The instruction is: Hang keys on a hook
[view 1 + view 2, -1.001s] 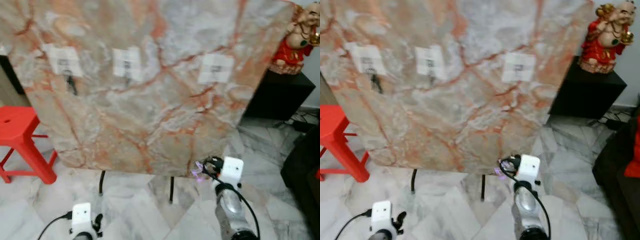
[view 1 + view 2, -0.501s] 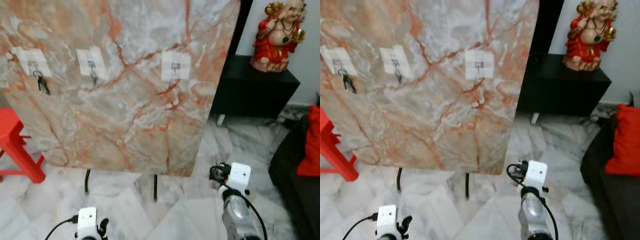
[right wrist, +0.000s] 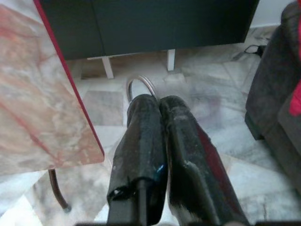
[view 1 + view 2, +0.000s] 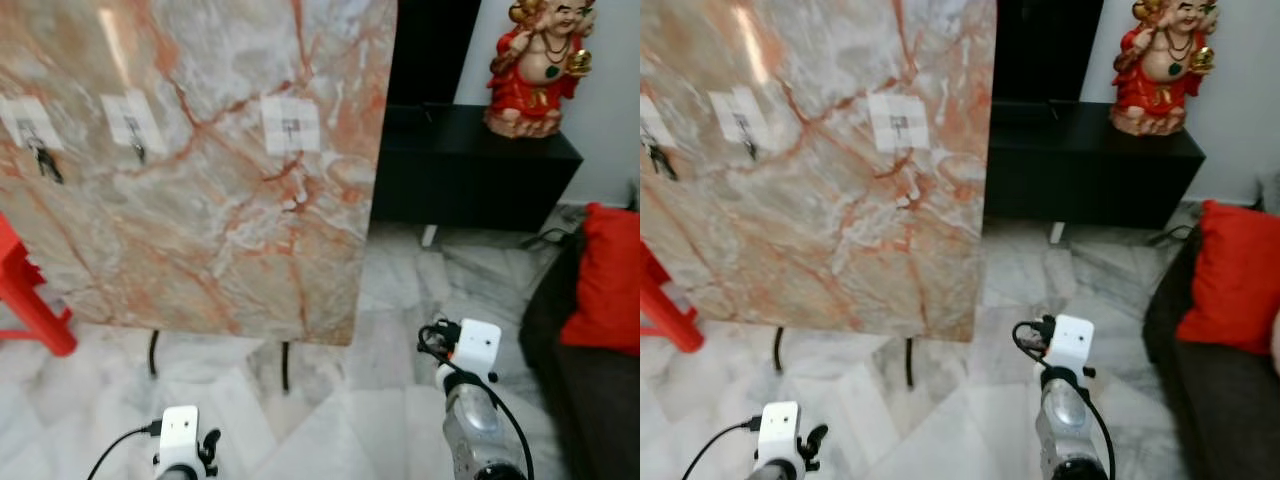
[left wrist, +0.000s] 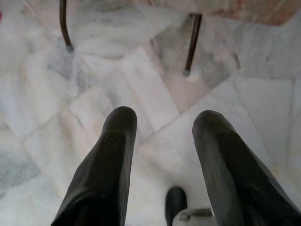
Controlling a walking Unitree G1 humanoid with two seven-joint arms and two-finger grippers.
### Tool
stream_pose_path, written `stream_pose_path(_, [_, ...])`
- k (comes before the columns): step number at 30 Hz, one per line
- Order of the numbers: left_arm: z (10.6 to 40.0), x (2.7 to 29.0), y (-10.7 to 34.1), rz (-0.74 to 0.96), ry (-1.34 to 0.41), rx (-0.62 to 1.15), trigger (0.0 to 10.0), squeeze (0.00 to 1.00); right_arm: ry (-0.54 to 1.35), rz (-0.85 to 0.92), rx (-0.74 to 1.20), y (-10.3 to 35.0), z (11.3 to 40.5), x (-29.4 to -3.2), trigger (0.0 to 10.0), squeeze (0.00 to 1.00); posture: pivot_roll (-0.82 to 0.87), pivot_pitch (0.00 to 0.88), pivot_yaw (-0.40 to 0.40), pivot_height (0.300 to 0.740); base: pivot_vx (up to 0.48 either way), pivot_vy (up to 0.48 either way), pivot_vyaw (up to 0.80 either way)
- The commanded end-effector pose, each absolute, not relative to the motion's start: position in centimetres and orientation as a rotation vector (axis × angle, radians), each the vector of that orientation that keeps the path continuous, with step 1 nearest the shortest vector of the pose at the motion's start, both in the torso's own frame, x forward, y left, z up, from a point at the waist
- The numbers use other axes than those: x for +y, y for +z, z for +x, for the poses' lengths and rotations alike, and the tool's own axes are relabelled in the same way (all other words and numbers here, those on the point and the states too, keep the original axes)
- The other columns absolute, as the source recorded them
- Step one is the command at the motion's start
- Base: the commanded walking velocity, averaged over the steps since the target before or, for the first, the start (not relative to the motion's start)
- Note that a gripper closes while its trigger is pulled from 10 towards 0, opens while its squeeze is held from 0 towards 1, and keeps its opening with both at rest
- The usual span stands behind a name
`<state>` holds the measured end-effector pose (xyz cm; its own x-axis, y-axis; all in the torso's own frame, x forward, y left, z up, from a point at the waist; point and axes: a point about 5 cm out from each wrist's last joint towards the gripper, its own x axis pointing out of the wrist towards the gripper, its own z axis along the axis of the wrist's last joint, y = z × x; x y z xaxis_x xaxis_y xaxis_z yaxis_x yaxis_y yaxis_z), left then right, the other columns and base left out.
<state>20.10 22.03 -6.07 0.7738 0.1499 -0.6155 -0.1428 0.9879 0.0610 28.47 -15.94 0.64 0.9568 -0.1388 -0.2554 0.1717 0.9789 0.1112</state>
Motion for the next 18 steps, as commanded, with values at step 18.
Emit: stream_pose_path(18, [19.99,22.65,-6.04,0.014,0.182,0.677,10.0,0.0,-0.13,0.134,0.239,0.91,28.75,-15.22,10.0,0.0,0.03,0.0,-0.005,0.74,0.0,0.0,0.0])
